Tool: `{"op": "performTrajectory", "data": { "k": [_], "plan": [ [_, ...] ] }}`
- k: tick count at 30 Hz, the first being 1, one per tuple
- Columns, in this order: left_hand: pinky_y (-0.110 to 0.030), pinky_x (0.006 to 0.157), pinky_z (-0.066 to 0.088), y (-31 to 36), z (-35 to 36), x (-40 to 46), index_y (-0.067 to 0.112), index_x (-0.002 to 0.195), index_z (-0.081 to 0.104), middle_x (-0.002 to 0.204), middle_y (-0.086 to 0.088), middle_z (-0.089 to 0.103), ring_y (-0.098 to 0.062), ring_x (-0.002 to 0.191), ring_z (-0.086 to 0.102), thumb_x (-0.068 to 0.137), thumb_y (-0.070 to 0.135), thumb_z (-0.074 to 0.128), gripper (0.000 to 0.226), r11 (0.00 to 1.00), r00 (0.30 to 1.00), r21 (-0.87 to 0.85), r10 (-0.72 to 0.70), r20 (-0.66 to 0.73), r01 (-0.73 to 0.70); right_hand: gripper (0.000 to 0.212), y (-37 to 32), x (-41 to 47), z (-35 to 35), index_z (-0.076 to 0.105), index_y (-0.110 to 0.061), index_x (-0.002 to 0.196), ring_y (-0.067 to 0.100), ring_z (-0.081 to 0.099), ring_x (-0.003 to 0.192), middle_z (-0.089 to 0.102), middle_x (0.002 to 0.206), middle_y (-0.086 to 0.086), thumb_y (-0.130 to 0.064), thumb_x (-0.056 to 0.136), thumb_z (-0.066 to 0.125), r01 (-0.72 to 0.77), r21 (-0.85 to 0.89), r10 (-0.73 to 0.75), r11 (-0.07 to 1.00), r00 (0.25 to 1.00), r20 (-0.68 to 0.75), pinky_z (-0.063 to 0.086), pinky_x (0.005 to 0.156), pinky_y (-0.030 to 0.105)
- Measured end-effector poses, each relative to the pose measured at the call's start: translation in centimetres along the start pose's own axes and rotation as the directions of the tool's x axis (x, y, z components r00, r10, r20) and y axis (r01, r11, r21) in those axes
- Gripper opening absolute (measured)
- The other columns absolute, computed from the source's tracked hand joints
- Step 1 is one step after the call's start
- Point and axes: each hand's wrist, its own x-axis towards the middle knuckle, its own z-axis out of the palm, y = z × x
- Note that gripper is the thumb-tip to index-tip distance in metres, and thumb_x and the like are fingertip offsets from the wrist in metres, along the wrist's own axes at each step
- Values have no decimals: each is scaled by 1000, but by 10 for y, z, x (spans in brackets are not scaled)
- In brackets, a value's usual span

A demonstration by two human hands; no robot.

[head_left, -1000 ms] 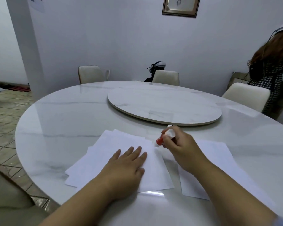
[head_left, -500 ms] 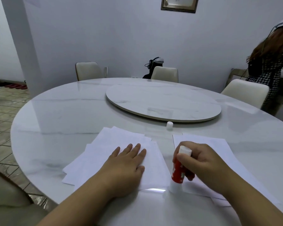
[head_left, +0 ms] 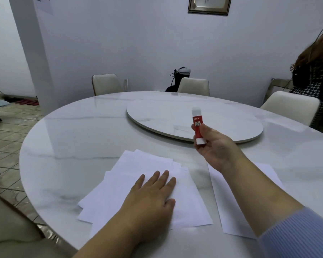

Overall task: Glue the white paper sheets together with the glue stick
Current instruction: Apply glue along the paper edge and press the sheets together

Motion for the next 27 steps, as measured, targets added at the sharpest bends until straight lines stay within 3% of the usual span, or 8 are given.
{"op": "performTrajectory", "data": {
  "k": [2, 5, 12, 20, 22, 24, 26, 27],
  "plan": [
    [-33, 115, -13, 1, 0, 0, 36, 147, -2, 157, 14, -11, -3, 142, -14, 96, 38, 18, 55, 1000, 1000, 6, 0, 0, 0, 34, 7, 10, 3, 64, -6, 108, 17, 66, 79, 73, 87, 4, -8, 75, 73, 89, -181, -96, 979, 995, -30, 53, 63, 24],
    [-35, 116, -13, 2, -1, 0, 36, 147, -3, 156, 14, -13, -3, 142, -15, 96, 38, 18, 55, 1000, 1000, 14, -5, 12, 5, 25, 19, 24, 5, 64, -20, 98, 10, 65, 78, 68, 88, -5, -9, 78, 75, 216, -655, -316, 724, 948, -36, 49, 65, 22],
    [-33, 115, -14, 4, -4, -1, 36, 147, -3, 156, 15, -14, -2, 141, -16, 96, 38, 18, 55, 1000, 1000, 12, -7, 17, 7, 25, 39, 45, 1, 50, -32, 82, 18, 64, 89, 60, 72, -18, -29, 76, 74, 3, -920, -385, 393, 909, -161, 45, 91, 40],
    [-29, 112, -15, 5, -6, -2, 37, 147, -2, 156, 16, -13, -1, 141, -14, 96, 38, 19, 55, 1000, 1000, 10, -8, 11, 8, 69, -2, 34, -26, 57, -22, 122, 15, 57, 98, 61, 112, -5, -37, 62, 86, 156, -838, -439, 523, 892, -108, 50, 83, 34],
    [-30, 114, -15, 4, -5, -3, 37, 147, -2, 156, 16, -12, -1, 141, -14, 96, 38, 19, 55, 1000, 1000, 12, -8, 10, 8, 70, -38, 15, -51, 60, -20, 122, 9, 58, 94, 63, 120, -3, -35, 60, 88, 44, -939, -209, 342, 977, -31, 44, 80, 23],
    [-31, 114, -14, 4, -4, -2, 36, 147, -2, 156, 15, -12, -2, 142, -15, 97, 37, 19, 55, 1000, 1000, 18, -4, 17, 4, 84, -64, -12, -76, 55, -26, 130, 13, 56, 108, 58, 128, -3, -41, 55, 89, -111, -990, 106, -82, 987, -120, 39, 87, 22],
    [-31, 114, -13, 4, -5, 1, 34, 148, -3, 156, 13, -14, -3, 142, -15, 97, 37, 19, 55, 1000, 999, 29, 4, 43, -5, 89, -66, -35, -98, 49, -31, 136, 15, 53, 116, 53, 132, -3, -47, 56, 85, -133, -916, 175, -380, 961, -212, 38, 90, 23],
    [-31, 114, -13, 5, -6, 4, 33, 148, -4, 157, 12, -14, -4, 142, -16, 97, 37, 19, 56, 999, 998, 35, 7, 66, -9, 84, -63, -44, -106, 50, -32, 135, 15, 53, 115, 54, 131, -5, -46, 59, 83, -131, -906, 145, -403, 968, -205, 38, 90, 22]
  ]
}}
